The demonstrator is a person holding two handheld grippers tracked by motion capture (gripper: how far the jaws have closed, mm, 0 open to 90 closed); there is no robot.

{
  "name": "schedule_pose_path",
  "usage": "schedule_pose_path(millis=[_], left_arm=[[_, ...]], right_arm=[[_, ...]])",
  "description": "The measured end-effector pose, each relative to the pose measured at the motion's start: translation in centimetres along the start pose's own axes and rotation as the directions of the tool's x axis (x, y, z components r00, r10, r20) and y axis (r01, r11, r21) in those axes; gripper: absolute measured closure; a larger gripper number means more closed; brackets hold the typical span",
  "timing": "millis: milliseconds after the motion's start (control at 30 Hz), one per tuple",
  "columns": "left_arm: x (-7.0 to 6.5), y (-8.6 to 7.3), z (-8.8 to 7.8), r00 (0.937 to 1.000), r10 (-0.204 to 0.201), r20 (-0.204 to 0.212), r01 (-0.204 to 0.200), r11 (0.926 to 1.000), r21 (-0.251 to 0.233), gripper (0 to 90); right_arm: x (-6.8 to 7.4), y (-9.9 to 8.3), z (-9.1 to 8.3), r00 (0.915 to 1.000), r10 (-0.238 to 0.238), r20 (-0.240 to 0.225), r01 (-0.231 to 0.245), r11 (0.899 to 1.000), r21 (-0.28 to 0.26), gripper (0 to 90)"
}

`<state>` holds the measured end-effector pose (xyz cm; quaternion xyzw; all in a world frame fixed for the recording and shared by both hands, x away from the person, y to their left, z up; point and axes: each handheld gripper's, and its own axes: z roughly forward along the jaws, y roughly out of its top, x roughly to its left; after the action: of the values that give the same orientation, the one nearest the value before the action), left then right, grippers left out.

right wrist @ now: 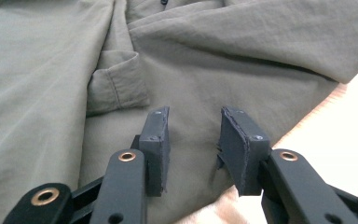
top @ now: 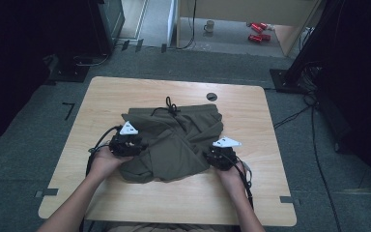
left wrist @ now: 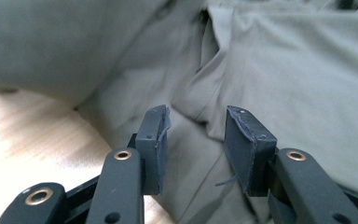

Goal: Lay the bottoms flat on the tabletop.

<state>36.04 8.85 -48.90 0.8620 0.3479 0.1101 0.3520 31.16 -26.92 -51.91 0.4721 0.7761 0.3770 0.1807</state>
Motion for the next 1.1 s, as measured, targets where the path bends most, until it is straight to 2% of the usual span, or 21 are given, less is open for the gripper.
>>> schedule_pose_path(millis=[67, 167, 200, 233, 300, 500, 600, 667, 833, 933, 1100], left_arm=[[0.2, -0.3, 0.5, 1.0000, 0.000, -0.009, 0.001, 0.9999, 0.016, 59.6], [0.7, -0.4, 1.0, 0.9997, -0.010, -0.020, 0.010, 0.9998, 0.016, 59.8], [0.8, -0.4, 1.1, 0.9997, -0.014, -0.020, 0.014, 0.9998, 0.014, 59.7], [1.0, -0.5, 1.4, 0.9988, -0.006, -0.049, 0.008, 0.9997, 0.024, 59.7], [1.4, -0.4, 1.6, 0.9985, -0.007, -0.053, 0.008, 0.9999, 0.015, 60.4], [3.0, 0.3, 2.2, 0.9974, -0.022, -0.069, 0.022, 0.9997, 0.003, 61.9], [3.9, 0.7, 2.6, 0.9958, -0.037, -0.083, 0.037, 0.9993, -0.005, 64.5], [4.6, 1.2, 3.1, 0.9946, -0.041, -0.096, 0.040, 0.9991, -0.012, 64.4], [5.8, 2.1, 3.8, 0.9918, -0.060, -0.113, 0.058, 0.9981, -0.018, 64.4], [6.6, 2.6, 4.3, 0.9911, -0.067, -0.115, 0.065, 0.9977, -0.021, 64.3], [7.6, 3.5, 5.0, 0.9909, -0.099, -0.092, 0.097, 0.9951, -0.019, 60.5]], right_arm=[[0.1, 0.3, 0.2, 0.9999, -0.013, 0.007, 0.013, 1.000, 0.013, 62.6], [0.0, 0.7, 0.6, 0.9999, -0.014, 0.007, 0.014, 1.000, 0.017, 62.5], [0.0, 0.8, 0.7, 0.9999, -0.011, 0.007, 0.011, 1.000, 0.014, 62.6], [-0.1, 0.8, 0.8, 1.0000, -0.008, 0.006, 0.008, 1.000, 0.010, 62.7], [-0.4, 1.0, 1.1, 0.9998, 0.019, 0.000, -0.019, 1.000, -0.003, 63.4], [-0.4, 1.8, 1.9, 1.0000, 0.003, 0.006, -0.003, 1.000, 0.011, 63.4], [-0.8, 2.1, 2.4, 0.9996, 0.028, -0.003, -0.028, 1.000, -0.011, 64.9], [-1.1, 2.9, 3.0, 0.9997, 0.023, 0.002, -0.023, 1.000, 0.006, 64.7], [-1.6, 4.0, 4.2, 0.9996, 0.024, 0.016, -0.024, 1.000, 0.010, 64.7], [-2.2, 4.9, 5.1, 0.9992, 0.029, 0.026, -0.029, 1.000, 0.011, 64.7], [-3.1, 6.1, 6.5, 0.9982, 0.022, 0.056, -0.023, 1.000, 0.004, 64.1]])
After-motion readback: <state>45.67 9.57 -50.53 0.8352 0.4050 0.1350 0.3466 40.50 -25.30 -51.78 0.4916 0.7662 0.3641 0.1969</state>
